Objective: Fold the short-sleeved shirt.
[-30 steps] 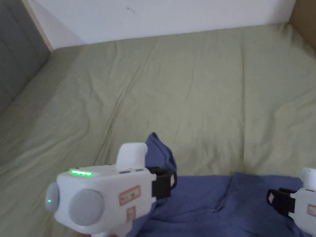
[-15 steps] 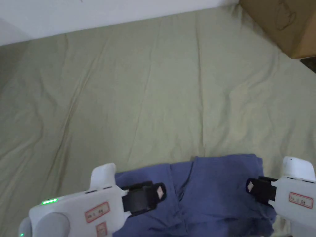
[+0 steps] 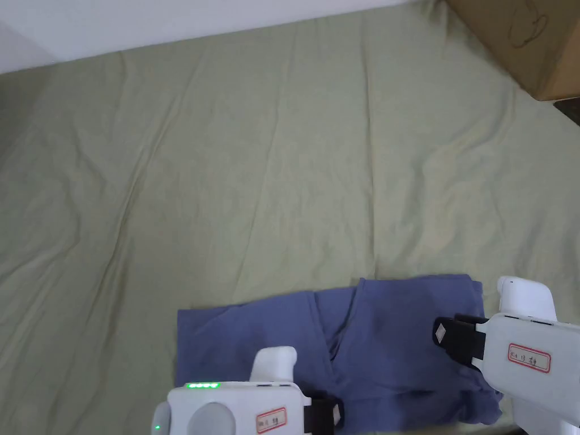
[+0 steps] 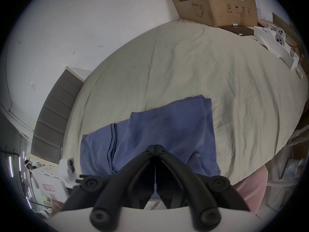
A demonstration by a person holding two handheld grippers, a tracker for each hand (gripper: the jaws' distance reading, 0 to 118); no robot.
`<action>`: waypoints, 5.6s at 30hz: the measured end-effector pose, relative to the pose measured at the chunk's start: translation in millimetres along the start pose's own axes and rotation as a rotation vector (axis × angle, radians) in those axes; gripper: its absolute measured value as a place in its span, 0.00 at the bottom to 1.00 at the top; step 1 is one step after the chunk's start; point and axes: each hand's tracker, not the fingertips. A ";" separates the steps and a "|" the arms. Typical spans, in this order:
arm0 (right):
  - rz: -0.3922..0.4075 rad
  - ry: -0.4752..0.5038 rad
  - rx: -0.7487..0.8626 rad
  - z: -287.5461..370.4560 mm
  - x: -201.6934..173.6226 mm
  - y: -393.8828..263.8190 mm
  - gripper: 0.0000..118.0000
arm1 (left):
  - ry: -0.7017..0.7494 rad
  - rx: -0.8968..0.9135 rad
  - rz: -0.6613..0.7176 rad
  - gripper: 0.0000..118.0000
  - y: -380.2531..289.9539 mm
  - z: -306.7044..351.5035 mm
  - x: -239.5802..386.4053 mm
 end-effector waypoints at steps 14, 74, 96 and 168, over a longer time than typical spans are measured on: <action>0.071 0.004 -0.007 3.6 -24.0 5.3 0.00 | -0.103 0.375 0.226 0.93 15.3 161.2 -100.2; 0.033 -0.003 -0.127 -13.6 -11.9 -3.7 0.00 | 0.116 0.063 -0.061 0.19 82.9 93.2 24.5; 0.031 -0.015 -0.104 -5.2 -2.5 -8.0 0.00 | 0.131 0.046 0.114 0.01 42.8 65.6 -21.3; 0.432 0.049 -0.214 -81.8 -154.3 -2.8 0.00 | 0.005 0.163 0.189 0.22 36.9 185.8 -224.5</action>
